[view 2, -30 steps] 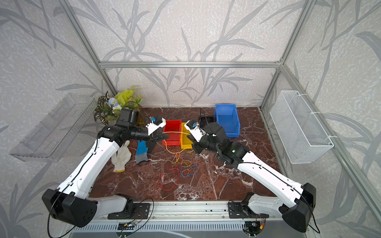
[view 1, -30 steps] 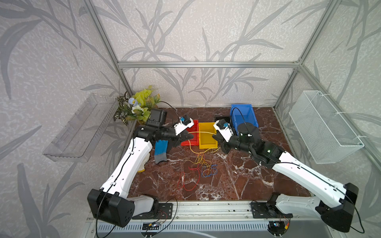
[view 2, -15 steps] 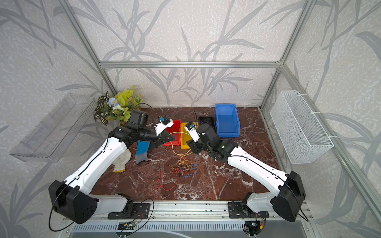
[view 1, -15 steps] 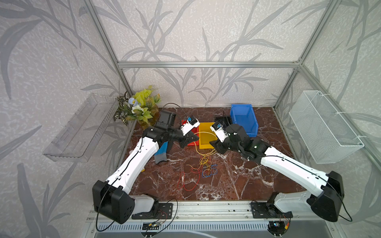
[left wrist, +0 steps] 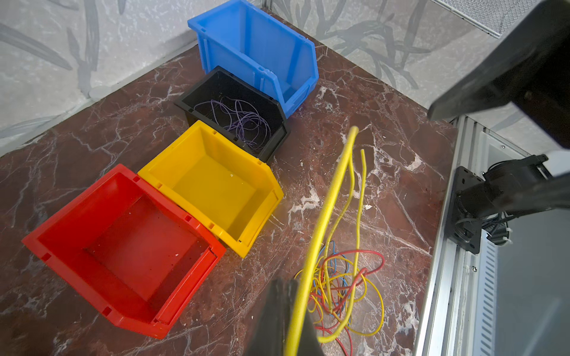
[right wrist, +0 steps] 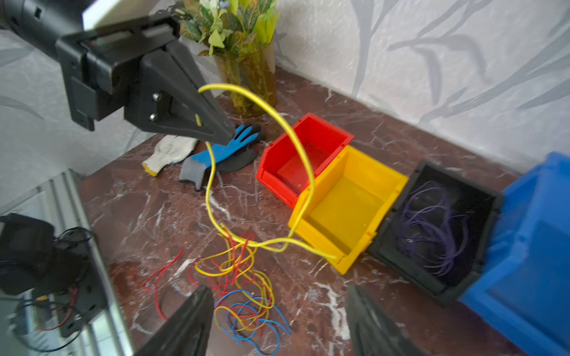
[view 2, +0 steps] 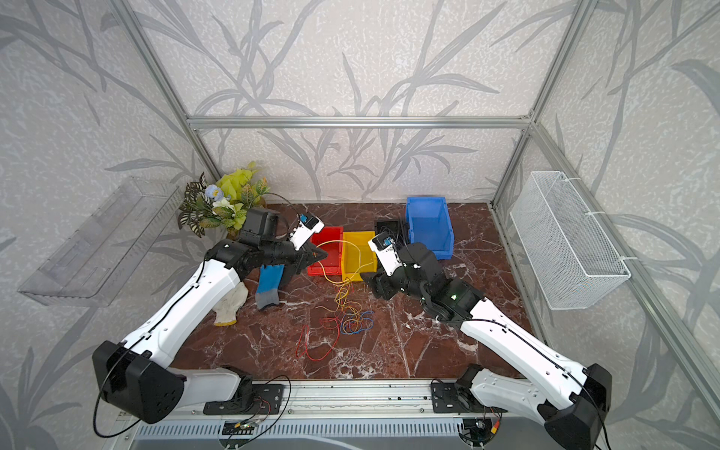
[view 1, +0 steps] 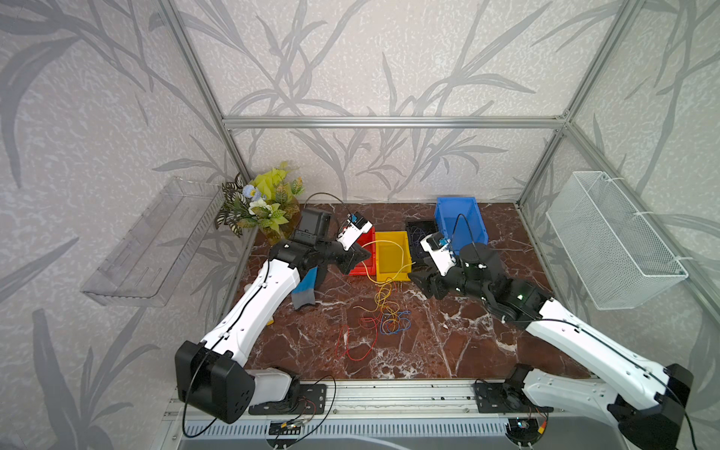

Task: Untangle and sort cables by color
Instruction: Untie the cable.

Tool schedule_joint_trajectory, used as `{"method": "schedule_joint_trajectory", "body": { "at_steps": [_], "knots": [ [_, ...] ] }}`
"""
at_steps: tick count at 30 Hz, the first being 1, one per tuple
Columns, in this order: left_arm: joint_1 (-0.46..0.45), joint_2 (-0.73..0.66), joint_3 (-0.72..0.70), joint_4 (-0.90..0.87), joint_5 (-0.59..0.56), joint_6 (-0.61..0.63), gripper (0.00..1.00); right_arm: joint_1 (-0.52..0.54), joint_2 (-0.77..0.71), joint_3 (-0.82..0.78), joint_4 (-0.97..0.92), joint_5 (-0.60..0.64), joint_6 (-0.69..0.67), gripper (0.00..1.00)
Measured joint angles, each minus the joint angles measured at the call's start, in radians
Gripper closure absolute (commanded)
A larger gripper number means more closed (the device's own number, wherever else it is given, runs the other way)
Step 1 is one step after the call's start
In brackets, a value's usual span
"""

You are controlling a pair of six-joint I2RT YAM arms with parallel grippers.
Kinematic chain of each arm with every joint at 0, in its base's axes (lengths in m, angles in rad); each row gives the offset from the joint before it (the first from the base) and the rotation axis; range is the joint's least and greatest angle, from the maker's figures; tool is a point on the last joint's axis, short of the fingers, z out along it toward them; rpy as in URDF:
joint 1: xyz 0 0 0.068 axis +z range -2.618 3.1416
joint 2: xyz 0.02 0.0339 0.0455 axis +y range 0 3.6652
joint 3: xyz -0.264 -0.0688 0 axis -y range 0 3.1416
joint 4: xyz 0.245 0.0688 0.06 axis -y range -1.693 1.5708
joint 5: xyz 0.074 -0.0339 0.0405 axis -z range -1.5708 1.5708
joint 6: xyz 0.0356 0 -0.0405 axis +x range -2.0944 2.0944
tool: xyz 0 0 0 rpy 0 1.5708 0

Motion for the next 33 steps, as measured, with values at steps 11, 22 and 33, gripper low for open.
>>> {"method": "schedule_joint_trajectory", "body": {
  "at_steps": [11, 22, 33],
  "knots": [
    [0.007, -0.001, -0.009, 0.018, 0.006, -0.045, 1.0, 0.066, 0.28, -0.039, 0.202, -0.089, 0.087, 0.53],
    [0.024, -0.013, -0.011, 0.019, 0.015, -0.045, 1.0, 0.064, 0.321, -0.016, 0.277, -0.018, 0.103, 1.0],
    [0.088, -0.06, -0.013, -0.049, -0.066, 0.001, 1.0, -0.019, 0.187, -0.077, 0.208, 0.163, 0.146, 1.0]
  ]
}}
